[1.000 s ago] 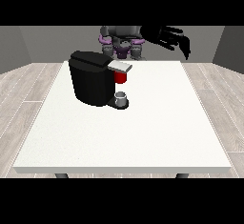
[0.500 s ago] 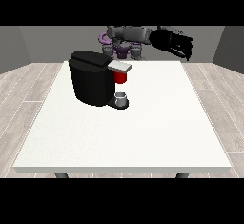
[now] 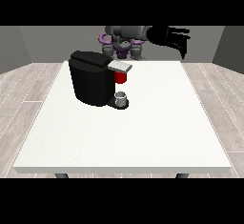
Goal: Insert the coffee pod into the coffee machine and close the lid
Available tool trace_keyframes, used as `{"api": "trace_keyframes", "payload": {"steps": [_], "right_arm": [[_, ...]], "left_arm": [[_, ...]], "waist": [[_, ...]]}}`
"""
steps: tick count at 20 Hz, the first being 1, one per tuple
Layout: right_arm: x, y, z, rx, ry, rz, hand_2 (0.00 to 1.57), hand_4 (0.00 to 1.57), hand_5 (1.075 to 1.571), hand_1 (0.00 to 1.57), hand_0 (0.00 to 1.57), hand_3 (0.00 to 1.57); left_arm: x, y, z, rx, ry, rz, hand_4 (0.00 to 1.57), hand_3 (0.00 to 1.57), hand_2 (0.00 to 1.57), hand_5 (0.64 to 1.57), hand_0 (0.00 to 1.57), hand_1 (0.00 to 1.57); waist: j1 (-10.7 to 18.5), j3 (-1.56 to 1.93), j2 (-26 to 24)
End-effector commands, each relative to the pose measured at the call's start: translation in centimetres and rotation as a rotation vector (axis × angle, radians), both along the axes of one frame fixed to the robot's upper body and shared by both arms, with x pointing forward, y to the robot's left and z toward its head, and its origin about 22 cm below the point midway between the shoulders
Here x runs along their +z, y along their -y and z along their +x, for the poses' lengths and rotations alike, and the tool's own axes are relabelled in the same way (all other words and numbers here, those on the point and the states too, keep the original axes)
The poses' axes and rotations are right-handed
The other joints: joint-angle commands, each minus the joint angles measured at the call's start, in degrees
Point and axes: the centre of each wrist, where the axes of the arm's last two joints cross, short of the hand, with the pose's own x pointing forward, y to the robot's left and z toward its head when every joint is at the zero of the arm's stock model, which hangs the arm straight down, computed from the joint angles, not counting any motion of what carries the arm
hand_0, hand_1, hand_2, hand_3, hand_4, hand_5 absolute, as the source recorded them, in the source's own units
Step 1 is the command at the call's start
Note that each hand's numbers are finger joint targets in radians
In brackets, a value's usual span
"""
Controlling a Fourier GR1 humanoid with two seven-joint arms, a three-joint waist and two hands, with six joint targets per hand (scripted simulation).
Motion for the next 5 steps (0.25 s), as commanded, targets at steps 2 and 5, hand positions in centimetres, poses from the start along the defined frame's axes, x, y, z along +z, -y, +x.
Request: {"api": "trace_keyframes", "payload": {"steps": [2, 5], "right_arm": [[-5.4, -3.5, -1.7, 0.153, -0.03, 0.018, 0.0, 0.18, 1.571, 0.0, 0.0, 0.0], [-9.1, -3.5, -3.0, 0.175, -0.067, 0.067, 0.0, 0.26, 1.571, 0.0, 0.0, 0.0]], "left_arm": [[-3.1, -3.3, -0.7, 0.104, -0.082, -0.023, 0.27, 0.0, 0.0, 1.571, 0.0, 0.0], [-4.8, -3.5, -0.6, 0.123, -0.124, -0.026, 0.27, 0.0, 0.0, 1.571, 0.0, 0.0]], "waist": [[-6.18, -0.01, -4.93], [-7.01, -0.02, -7.38]]}}
